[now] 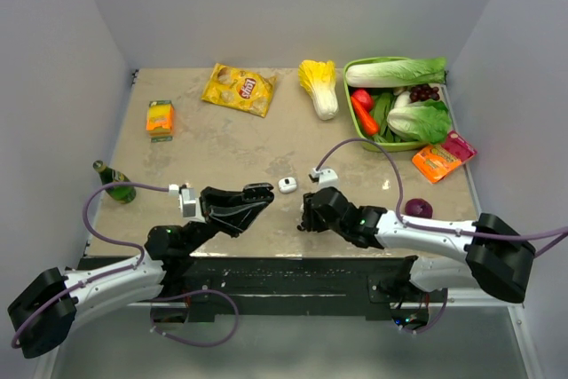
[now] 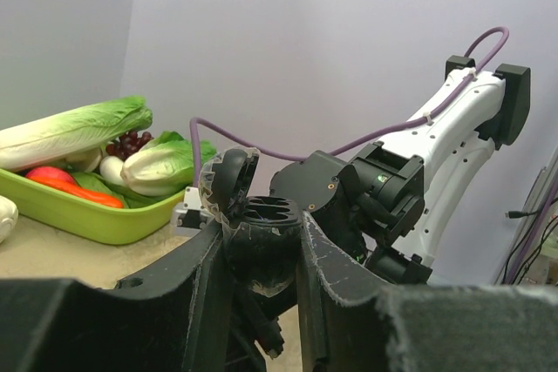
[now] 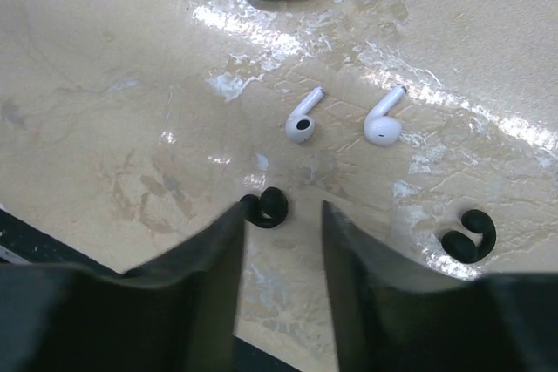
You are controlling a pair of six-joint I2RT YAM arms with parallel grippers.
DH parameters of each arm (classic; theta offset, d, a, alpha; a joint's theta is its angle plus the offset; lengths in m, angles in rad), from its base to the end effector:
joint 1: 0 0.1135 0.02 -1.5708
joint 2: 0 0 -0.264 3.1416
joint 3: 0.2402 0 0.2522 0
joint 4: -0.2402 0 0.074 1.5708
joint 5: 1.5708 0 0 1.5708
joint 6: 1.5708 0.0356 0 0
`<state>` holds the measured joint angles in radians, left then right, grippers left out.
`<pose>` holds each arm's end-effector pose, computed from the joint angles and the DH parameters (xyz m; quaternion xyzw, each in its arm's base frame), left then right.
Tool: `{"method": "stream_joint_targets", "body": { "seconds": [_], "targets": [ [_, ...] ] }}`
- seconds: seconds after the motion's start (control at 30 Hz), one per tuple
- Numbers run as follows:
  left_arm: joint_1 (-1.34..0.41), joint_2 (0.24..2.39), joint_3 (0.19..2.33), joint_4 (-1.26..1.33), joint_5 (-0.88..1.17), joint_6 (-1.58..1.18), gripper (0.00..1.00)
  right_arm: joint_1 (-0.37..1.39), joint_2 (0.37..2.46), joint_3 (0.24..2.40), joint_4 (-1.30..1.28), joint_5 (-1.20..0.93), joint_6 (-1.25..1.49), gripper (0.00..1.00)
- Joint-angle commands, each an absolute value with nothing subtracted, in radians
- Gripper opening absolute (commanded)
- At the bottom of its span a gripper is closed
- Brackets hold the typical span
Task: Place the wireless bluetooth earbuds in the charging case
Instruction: Pick up the earbud from the center of the board.
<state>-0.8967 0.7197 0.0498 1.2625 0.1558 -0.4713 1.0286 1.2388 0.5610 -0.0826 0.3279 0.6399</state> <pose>0.0839 -0.1138 0.2434 0.1660 0.4433 -0.5845 0.6590 0.1339 0.2000 0.1820 -0.1120 0.9021 0.1873 0.3724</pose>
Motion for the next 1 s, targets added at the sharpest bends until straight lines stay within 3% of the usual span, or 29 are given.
{"method": "stream_joint_targets", "body": {
  "seconds": [0.0,0.07,0.1,0.13,0.37,0.97],
  "targets": [
    [-0.888,0.716,-0.253,1.322,0.153,-0.474,0.00,1.067,1.226,0.569,-0.083,0.313,0.624,0.28],
    [-0.890,0.716,-0.253,1.322,0.152,-0.476,0.00,1.092,1.236,0.569,-0.075,0.313,0.612,0.16],
    [-0.890,0.718,-0.253,1.324,0.153,-0.476,0.00,1.107,1.241,0.569,-0.071,0.299,0.609,0.02],
    [-0.890,0.719,-0.253,1.324,0.153,-0.476,0.00,1.114,1.252,0.568,-0.066,0.292,0.609,0.00],
    [-0.890,0.726,-0.255,1.328,0.156,-0.479,0.00,1.137,1.336,0.583,-0.005,0.232,0.595,0.00],
    [-0.890,0.727,-0.258,1.318,0.152,-0.477,0.00,1.118,1.414,0.606,-0.109,0.399,0.670,0.00]
  ]
}}
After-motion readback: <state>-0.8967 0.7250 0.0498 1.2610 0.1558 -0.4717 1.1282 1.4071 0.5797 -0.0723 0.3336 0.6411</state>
